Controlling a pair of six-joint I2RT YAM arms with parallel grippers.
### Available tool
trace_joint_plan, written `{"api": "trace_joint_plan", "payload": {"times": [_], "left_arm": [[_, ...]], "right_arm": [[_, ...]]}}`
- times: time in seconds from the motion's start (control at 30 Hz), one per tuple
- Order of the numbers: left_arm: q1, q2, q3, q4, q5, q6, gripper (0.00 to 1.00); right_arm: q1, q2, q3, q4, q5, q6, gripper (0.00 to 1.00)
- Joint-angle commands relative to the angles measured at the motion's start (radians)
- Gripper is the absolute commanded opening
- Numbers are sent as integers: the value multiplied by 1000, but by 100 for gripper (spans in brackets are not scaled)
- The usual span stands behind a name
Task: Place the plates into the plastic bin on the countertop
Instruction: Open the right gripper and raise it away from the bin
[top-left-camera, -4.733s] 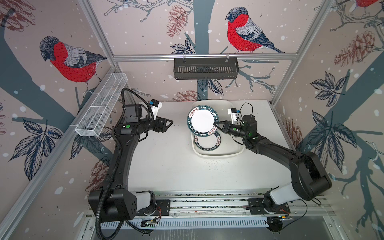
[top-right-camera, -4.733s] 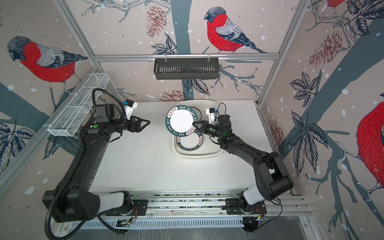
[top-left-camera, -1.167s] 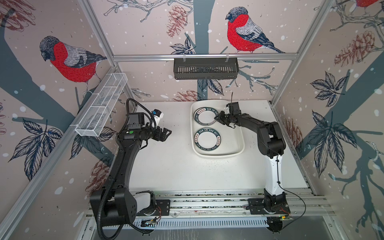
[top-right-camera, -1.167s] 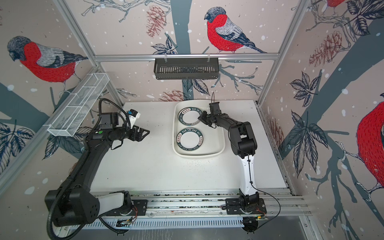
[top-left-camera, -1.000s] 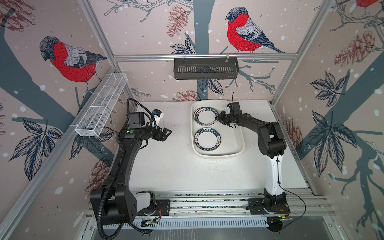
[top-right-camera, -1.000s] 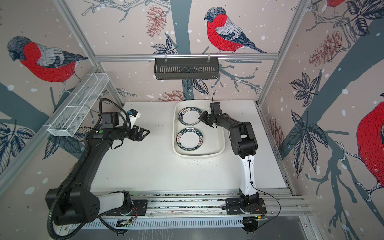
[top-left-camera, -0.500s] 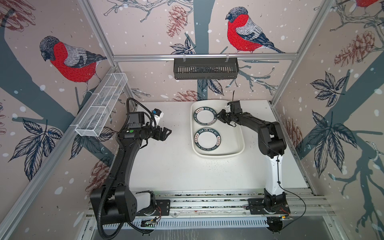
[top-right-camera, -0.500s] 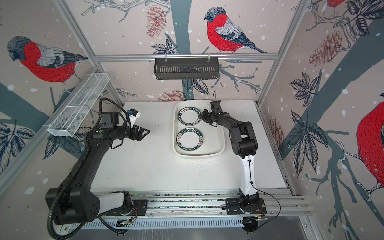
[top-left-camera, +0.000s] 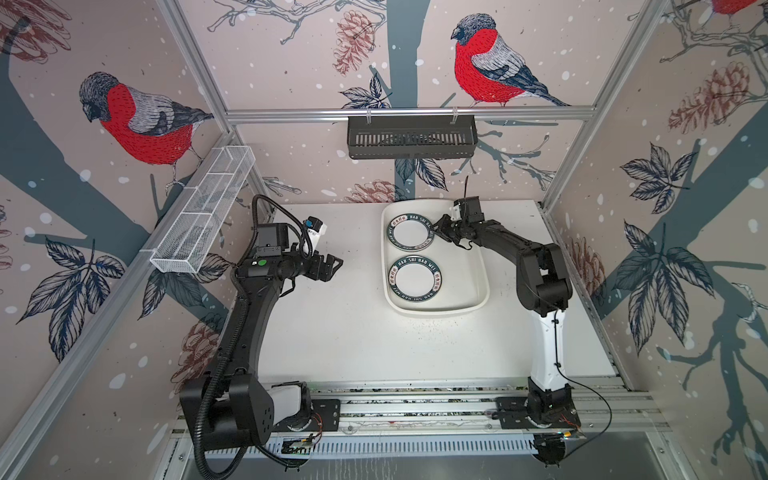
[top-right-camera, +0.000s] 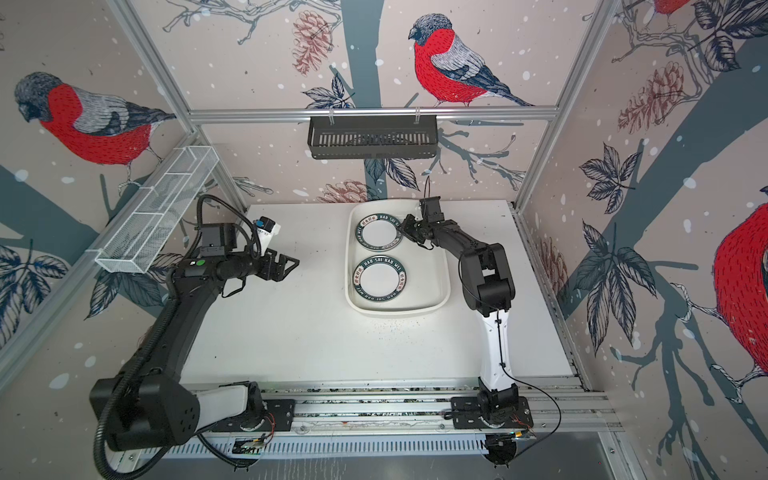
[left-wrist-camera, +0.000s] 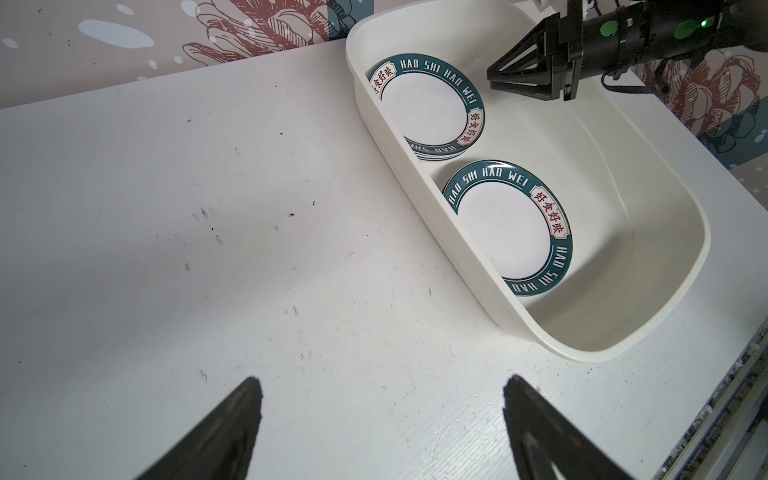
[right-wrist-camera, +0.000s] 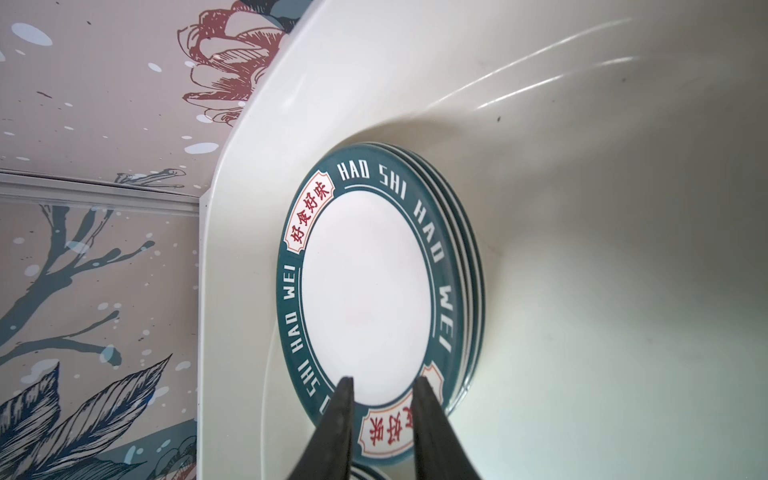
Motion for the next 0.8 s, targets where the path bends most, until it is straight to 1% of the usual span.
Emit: {"api": "trace_joint_plan", "payload": {"times": [0.0, 0.07, 0.13, 0.3, 0.33, 0.43, 0.53, 0.63, 0.7, 0.77], "left_arm": [[1, 1, 3, 40, -14, 15, 93], [1, 1, 2, 53, -32, 4, 94], [1, 1, 1, 78, -56, -31, 97], [0, 38, 3, 150, -49, -118, 97], [1, 52, 1, 179, -63, -152, 97], [3, 84, -8, 266, -158, -289, 98], [9, 89, -26, 339, -211, -336, 98], [13, 69, -89, 439, -310, -404, 98], [14, 44, -153, 520, -374, -434, 98], [15, 9, -236, 614, -416, -453, 98]], "right_arm": [[1, -113, -17, -37, 80, -96, 28], [-5, -211, -75, -36, 124, -130, 29], [-13, -317, -169, -4, 160, -150, 30], [-40, -594, -521, 182, 244, -159, 35], [-42, -649, -598, 208, 274, -148, 36], [-46, -823, -827, 297, 376, -93, 39], [-49, -1013, -1023, 363, 457, -66, 42], [-50, -1173, -1154, 366, 553, -83, 46], [-51, -1261, -1209, 351, 629, -94, 55], [-53, -1338, -1253, 337, 685, -114, 67]]}}
